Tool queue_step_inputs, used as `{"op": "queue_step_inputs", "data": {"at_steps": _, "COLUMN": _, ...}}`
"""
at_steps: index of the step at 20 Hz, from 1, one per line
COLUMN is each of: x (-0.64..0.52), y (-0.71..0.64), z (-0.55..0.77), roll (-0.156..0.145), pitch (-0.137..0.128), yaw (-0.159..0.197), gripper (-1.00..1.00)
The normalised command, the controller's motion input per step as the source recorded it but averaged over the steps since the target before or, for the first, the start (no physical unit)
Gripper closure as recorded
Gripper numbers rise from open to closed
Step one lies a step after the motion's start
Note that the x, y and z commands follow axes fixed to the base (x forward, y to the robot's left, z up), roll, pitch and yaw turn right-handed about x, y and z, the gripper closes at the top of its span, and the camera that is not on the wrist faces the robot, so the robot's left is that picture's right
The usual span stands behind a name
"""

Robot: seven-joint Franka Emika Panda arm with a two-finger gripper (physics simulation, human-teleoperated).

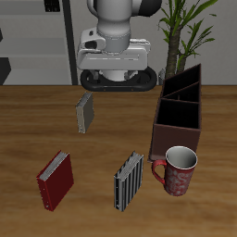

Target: Place the red book into the left desk caddy's left compartment and place the yellow book into the left desk caddy's left compartment

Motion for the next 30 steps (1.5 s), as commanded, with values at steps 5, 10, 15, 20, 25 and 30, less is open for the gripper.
{"op": "queue_step_inputs", "data": {"at_steps": 5, "x": 0.32, "y": -0.23, "z": 0.15, "roll": 0.071, "pitch": -0.014, "yaw": 0.070, "gripper": -1.00}}
{"op": "queue_step_inputs", "data": {"at_steps": 10, "x": 0.46, "y": -0.36, "z": 0.07, "roll": -0.001, "pitch": -0.012, "yaw": 0.040, "gripper": -1.00}}
{"op": "queue_step_inputs", "data": {"at_steps": 15, "x": 0.47, "y": -0.29, "z": -0.05, "roll": -0.045, "pitch": 0.015, "yaw": 0.061, "gripper": -1.00}}
{"op": "queue_step_inputs", "data": {"at_steps": 20, "x": 0.48, "y": -0.23, "z": -0.02, "roll": -0.034, "pitch": 0.014, "yaw": -0.031, "gripper": -1.00}}
{"op": "queue_step_inputs", "data": {"at_steps": 25, "x": 0.30, "y": -0.10, "z": 0.03, "roll": -0.033, "pitch": -0.005, "yaw": 0.010, "gripper": -1.00}}
{"op": "queue_step_inputs", "data": {"at_steps": 30, "x": 0.28, "y": -0.17, "z": 0.11, "roll": -0.023, "pitch": -0.020, "yaw": -0.039, "gripper": -1.00}}
